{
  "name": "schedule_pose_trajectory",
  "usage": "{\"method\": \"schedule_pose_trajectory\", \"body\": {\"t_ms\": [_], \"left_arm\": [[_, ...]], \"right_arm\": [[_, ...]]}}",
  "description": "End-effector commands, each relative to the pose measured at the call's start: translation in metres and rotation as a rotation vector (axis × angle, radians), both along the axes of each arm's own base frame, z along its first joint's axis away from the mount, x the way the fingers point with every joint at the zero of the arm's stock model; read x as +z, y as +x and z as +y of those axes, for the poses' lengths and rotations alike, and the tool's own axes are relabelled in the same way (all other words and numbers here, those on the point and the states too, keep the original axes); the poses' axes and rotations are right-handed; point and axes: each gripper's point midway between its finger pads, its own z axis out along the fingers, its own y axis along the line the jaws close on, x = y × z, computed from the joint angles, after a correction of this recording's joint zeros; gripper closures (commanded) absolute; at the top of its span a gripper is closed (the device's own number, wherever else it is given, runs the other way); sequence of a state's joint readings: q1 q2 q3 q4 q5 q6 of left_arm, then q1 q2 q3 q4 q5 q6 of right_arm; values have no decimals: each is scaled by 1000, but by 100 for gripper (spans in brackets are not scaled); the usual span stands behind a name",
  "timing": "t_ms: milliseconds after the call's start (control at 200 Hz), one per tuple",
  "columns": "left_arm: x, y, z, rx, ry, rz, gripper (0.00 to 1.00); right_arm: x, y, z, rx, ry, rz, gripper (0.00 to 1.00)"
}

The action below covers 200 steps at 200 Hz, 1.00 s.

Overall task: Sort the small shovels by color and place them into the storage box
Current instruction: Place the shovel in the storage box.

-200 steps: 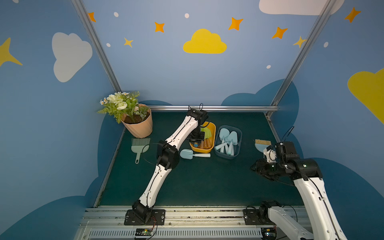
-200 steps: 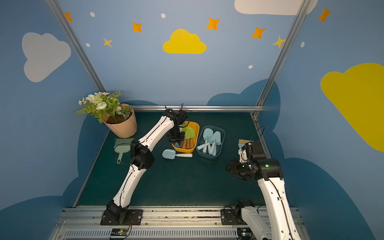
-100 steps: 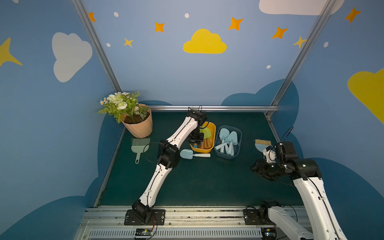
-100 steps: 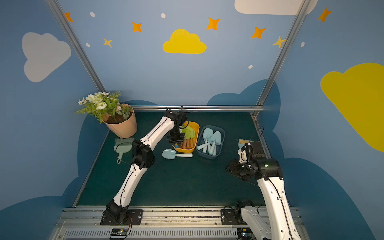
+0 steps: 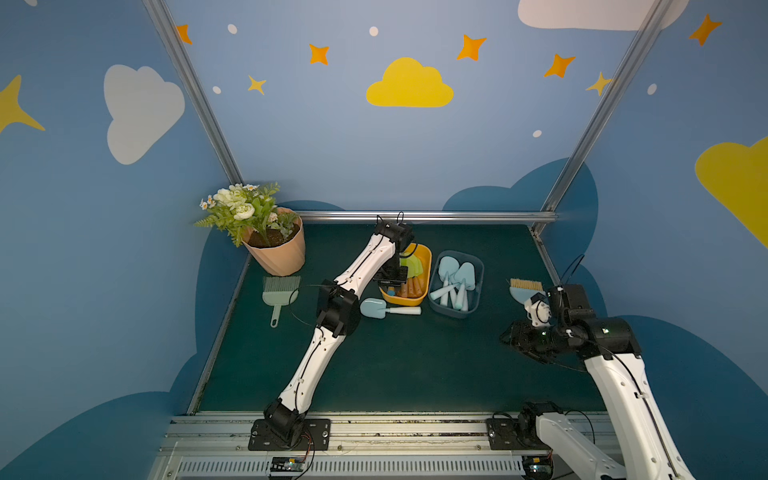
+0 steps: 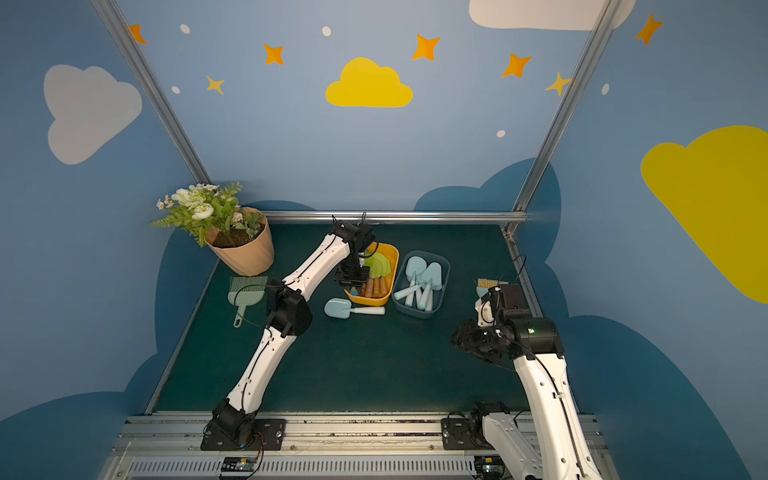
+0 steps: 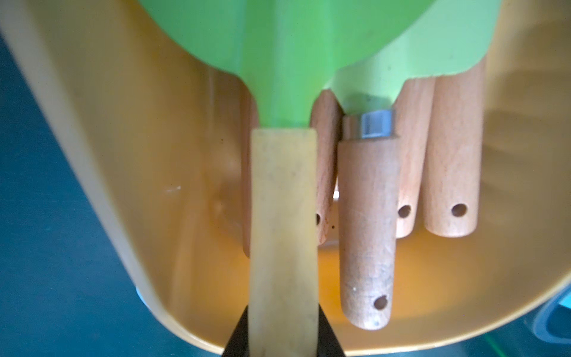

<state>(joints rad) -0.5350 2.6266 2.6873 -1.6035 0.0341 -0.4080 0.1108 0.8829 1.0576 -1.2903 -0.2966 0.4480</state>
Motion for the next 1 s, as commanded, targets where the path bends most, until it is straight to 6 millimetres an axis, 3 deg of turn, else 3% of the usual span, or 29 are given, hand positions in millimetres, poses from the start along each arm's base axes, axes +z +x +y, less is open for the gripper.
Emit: {"method": "schedule_pose_trajectory", "body": {"t_ms": [0, 676, 996], "left_arm": [[1, -14, 13, 6, 44, 69, 97], [-18, 4, 9, 26, 11, 43, 97], [-12, 20, -1, 56, -57, -13, 97]], "right_arm": [[-3, 1, -1, 5, -5, -4, 47], [-8, 4, -1, 6, -7, 5, 46], [-10, 5, 0, 6, -7, 12, 46]]}}
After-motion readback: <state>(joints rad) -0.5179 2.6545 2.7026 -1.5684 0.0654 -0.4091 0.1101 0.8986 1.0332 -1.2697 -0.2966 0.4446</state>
